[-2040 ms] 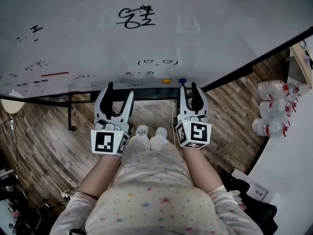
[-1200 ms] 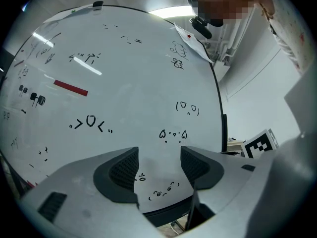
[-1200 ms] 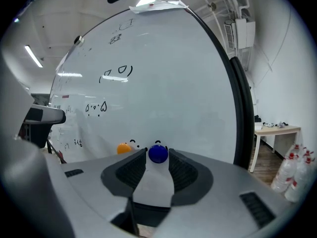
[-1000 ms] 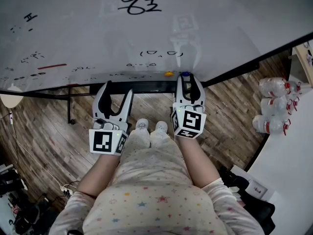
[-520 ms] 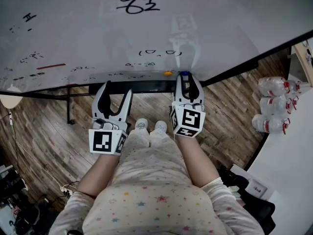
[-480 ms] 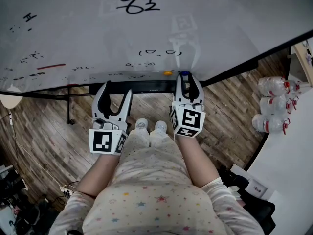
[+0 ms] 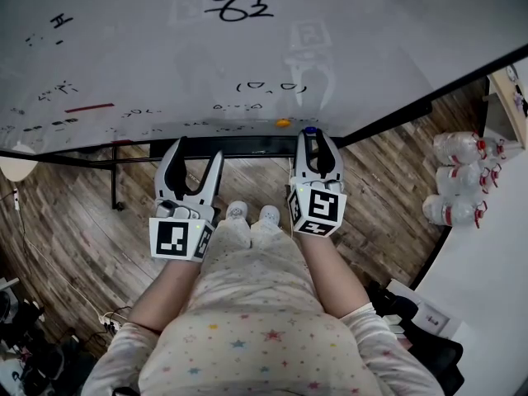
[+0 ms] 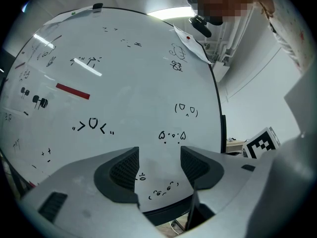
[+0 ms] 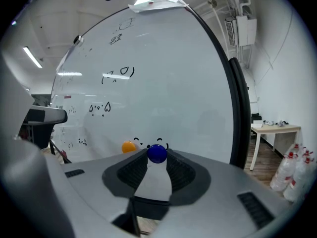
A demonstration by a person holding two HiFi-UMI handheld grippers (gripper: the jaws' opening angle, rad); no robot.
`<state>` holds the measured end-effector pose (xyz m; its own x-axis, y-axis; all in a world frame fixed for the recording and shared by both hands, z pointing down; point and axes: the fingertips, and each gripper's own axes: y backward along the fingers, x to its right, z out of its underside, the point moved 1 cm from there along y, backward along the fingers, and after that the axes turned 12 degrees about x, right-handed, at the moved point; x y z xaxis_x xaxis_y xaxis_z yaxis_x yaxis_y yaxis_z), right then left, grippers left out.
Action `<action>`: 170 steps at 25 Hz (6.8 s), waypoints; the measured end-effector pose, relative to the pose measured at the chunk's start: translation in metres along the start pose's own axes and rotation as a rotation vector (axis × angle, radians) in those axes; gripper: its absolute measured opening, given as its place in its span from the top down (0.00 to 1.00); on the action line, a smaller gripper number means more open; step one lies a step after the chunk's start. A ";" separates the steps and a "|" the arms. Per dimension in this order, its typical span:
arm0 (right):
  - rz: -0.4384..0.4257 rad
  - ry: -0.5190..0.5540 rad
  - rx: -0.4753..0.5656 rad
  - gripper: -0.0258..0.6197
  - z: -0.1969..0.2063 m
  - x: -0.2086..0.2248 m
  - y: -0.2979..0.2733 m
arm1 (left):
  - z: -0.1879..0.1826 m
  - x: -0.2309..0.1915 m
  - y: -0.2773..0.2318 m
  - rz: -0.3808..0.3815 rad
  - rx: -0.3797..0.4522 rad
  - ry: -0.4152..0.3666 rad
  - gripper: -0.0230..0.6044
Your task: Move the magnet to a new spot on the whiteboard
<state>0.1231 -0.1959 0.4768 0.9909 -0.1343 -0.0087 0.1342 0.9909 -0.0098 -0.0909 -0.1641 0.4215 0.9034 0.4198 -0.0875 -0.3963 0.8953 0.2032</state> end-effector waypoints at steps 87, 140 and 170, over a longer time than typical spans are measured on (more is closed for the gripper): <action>-0.066 0.183 0.374 0.72 -0.256 0.014 -0.006 | -0.104 0.055 -0.073 0.229 0.166 -0.099 0.90; -0.056 0.153 0.348 0.96 -0.187 0.030 0.027 | -0.092 0.041 -0.056 0.180 0.174 -0.075 0.91; -0.065 0.110 0.266 0.95 -0.139 0.025 0.037 | -0.064 0.039 -0.039 0.209 0.129 -0.035 0.91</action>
<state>0.1514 -0.1633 0.3373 0.9751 -0.1829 -0.1253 0.2093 0.9457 0.2488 -0.0508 -0.1729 0.3474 0.8101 0.5863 0.0034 -0.5531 0.7623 0.3362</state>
